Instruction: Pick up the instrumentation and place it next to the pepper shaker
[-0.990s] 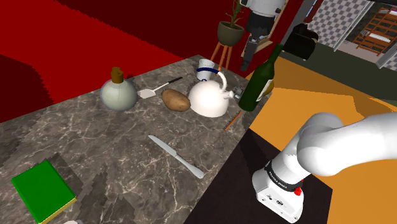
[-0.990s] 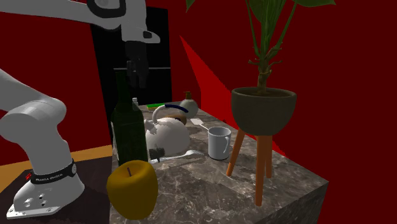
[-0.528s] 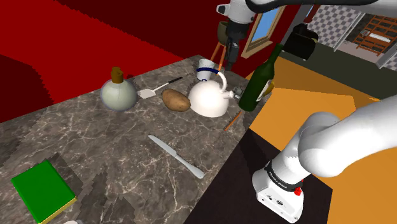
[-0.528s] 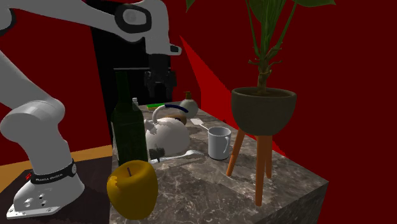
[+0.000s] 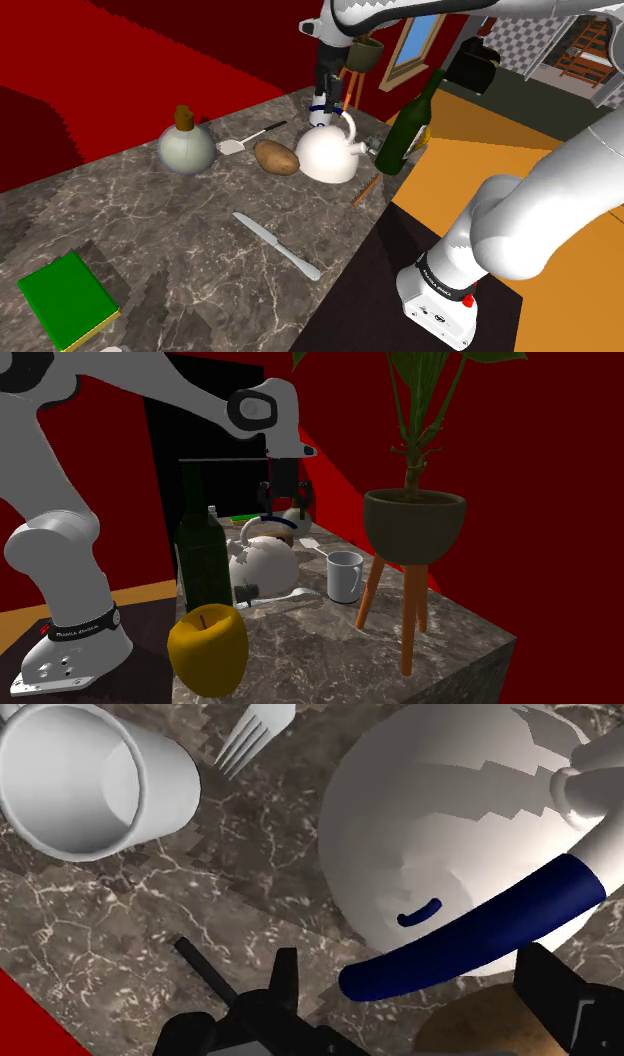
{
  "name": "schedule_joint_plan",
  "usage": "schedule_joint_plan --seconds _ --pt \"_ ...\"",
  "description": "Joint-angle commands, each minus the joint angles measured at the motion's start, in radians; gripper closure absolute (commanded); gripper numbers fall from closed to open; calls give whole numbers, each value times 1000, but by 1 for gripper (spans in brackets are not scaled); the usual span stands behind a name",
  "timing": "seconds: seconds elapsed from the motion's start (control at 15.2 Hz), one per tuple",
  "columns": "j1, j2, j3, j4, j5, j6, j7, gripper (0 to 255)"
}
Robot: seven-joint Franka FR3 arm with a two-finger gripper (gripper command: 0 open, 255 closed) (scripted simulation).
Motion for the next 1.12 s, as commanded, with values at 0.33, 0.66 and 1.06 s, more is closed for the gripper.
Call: schedule_joint_plan --seconds 0.33,0.66,1.06 --pt "25 256 4 168 43 92 -274 0" --pt "35 419 40 301 67 126 -440 0" --pt "43 552 80 409 73 152 -565 0"
